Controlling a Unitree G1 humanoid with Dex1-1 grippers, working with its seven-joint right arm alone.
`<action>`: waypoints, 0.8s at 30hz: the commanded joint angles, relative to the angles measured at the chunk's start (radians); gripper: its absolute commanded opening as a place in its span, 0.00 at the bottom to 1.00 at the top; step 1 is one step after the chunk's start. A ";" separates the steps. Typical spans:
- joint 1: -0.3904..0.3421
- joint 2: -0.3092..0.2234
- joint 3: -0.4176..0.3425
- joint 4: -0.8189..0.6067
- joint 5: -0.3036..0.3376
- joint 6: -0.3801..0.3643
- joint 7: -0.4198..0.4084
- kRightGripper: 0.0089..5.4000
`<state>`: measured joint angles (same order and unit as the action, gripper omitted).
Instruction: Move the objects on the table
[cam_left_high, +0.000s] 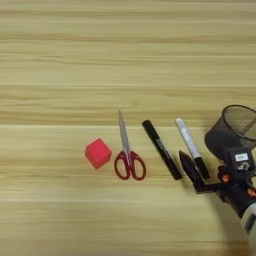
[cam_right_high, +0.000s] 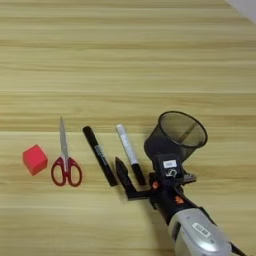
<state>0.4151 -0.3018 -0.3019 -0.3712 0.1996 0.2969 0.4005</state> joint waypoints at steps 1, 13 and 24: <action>-0.024 -0.031 -0.012 -0.011 -0.010 -0.012 -0.013 1.00; -0.021 -0.030 0.006 0.014 -0.012 0.044 -0.012 1.00; -0.029 -0.032 0.008 0.057 -0.030 0.061 -0.021 1.00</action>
<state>0.4015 -0.3038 -0.2832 -0.3033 0.1831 0.3634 0.3993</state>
